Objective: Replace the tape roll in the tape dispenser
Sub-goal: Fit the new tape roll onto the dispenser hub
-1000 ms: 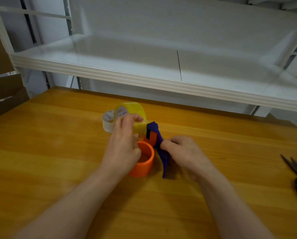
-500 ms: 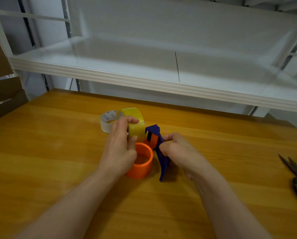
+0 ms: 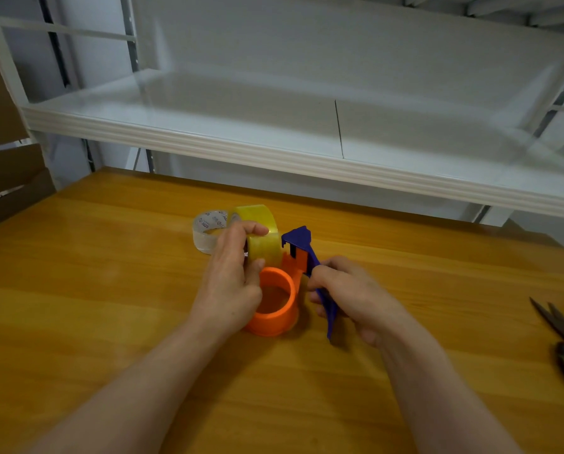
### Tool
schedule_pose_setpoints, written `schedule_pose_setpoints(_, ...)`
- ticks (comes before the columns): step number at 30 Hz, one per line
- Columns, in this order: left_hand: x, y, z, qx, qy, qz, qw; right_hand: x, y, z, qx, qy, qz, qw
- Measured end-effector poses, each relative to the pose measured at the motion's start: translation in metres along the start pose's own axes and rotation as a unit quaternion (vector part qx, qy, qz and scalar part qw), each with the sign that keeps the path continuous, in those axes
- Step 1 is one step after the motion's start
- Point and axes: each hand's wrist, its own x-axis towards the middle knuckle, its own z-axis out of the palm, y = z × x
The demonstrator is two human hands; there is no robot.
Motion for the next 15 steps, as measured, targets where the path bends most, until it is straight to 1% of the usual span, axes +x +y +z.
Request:
schedule_pose_setpoints(3,0.000,0.003,0.001,-0.025,-0.003,-0.013,1.000,0.000,0.003,-0.003,0.110,-0.050,0.009,0.993)
schedule_pose_setpoints(5,0.001,0.006,-0.001,-0.085,0.005,-0.041,0.996,0.002,0.004,-0.004,0.168,-0.063,0.009,0.984)
schedule_pose_setpoints(7,0.003,0.011,-0.006,-0.160,0.024,-0.073,0.984,0.004,0.004,-0.009,0.207,-0.058,0.002,0.977)
schedule_pose_setpoints(9,0.007,0.015,-0.014,-0.209,0.049,-0.094,0.972,0.005,0.003,-0.017,0.218,-0.030,-0.012,0.975)
schedule_pose_setpoints(11,0.011,0.017,-0.023,-0.243,0.062,-0.103,0.963,0.006,0.003,-0.025,0.226,0.016,-0.032,0.973)
schedule_pose_setpoints(13,0.013,0.020,-0.030,-0.265,0.054,-0.115,0.956,0.004,0.002,-0.030,0.236,0.070,-0.065,0.967)
schedule_pose_setpoints(15,0.013,0.023,-0.033,-0.273,0.026,-0.128,0.953,-0.001,-0.002,-0.032,0.242,0.116,-0.104,0.958)
